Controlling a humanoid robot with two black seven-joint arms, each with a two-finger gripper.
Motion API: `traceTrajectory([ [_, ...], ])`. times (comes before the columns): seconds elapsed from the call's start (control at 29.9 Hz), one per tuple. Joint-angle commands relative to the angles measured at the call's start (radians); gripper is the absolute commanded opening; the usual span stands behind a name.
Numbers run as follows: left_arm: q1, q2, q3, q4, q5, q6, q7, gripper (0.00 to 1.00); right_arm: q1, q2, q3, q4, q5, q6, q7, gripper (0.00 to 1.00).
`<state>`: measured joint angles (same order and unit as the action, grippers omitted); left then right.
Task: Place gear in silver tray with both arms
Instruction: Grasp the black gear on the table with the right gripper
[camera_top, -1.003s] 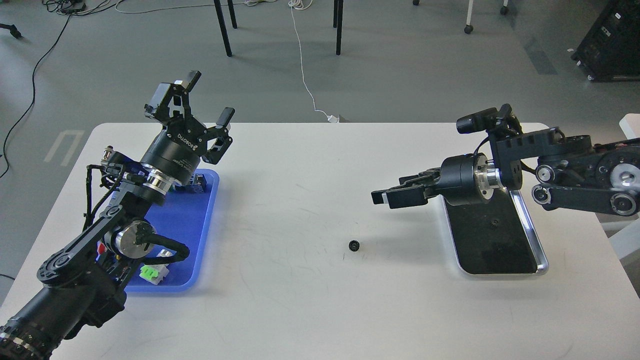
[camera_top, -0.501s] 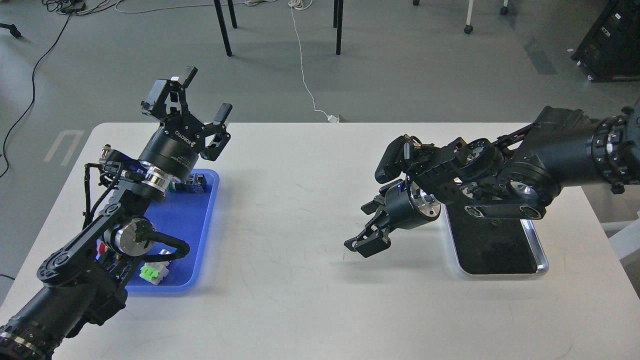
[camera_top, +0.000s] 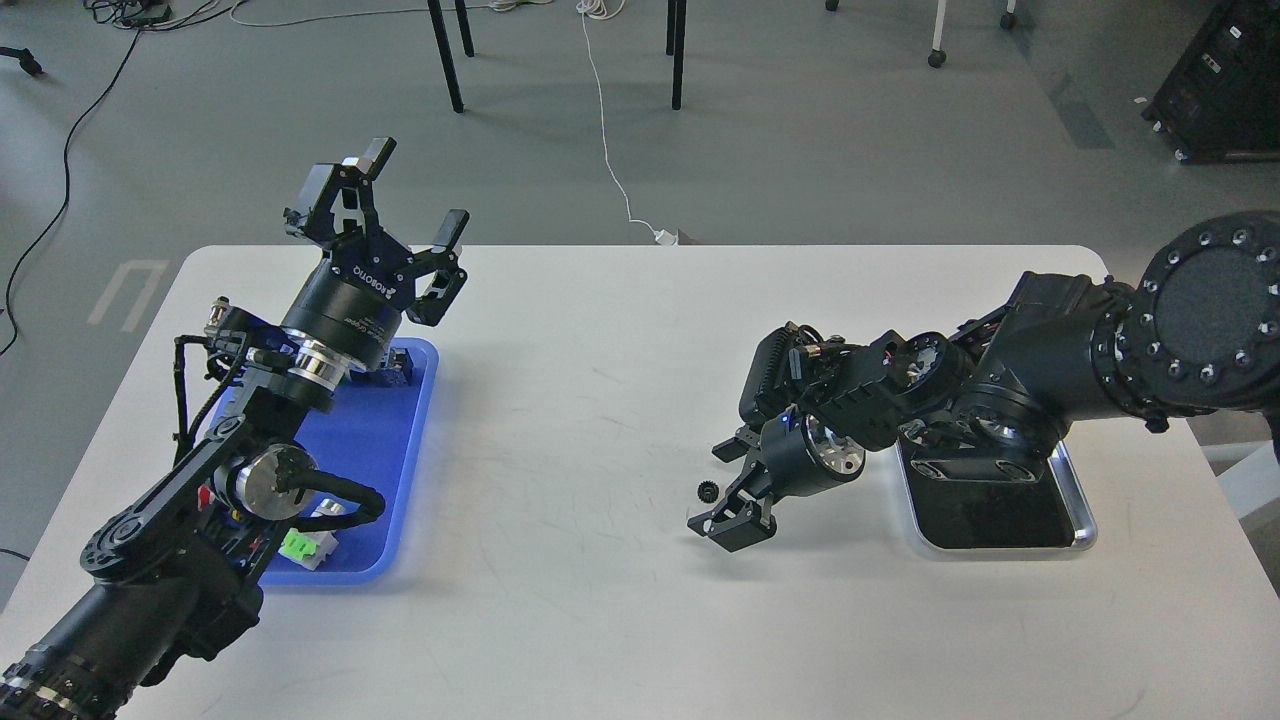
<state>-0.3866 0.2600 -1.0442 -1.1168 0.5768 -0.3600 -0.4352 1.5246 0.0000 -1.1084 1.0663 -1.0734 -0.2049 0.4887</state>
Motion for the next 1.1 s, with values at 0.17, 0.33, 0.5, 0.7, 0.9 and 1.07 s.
traceTrajectory([
  [0.17,0.000,-0.016,0.001,0.000,0.000,-0.001,0.006,0.98,-0.055,0.000,0.001,-0.040,0.001,-0.034,0.000,0.66],
  [0.33,-0.001,-0.015,0.000,0.000,0.000,-0.001,0.006,0.98,-0.067,0.000,0.002,-0.055,0.003,-0.045,0.000,0.64],
  [0.5,-0.001,-0.016,0.000,0.000,0.000,-0.002,0.006,0.98,-0.067,0.000,0.002,-0.063,0.003,-0.048,0.000,0.63],
  [0.7,0.000,-0.016,0.000,0.000,0.001,-0.001,0.006,0.98,-0.072,0.000,0.001,-0.074,0.007,-0.048,0.000,0.44],
  [0.9,0.000,-0.018,-0.002,0.000,0.000,0.001,0.006,0.98,-0.084,0.000,0.001,-0.088,0.009,-0.048,0.000,0.35],
  [1.07,0.000,-0.018,-0.002,0.000,0.000,0.003,0.006,0.98,-0.086,0.000,0.001,-0.088,0.009,-0.045,0.000,0.22],
])
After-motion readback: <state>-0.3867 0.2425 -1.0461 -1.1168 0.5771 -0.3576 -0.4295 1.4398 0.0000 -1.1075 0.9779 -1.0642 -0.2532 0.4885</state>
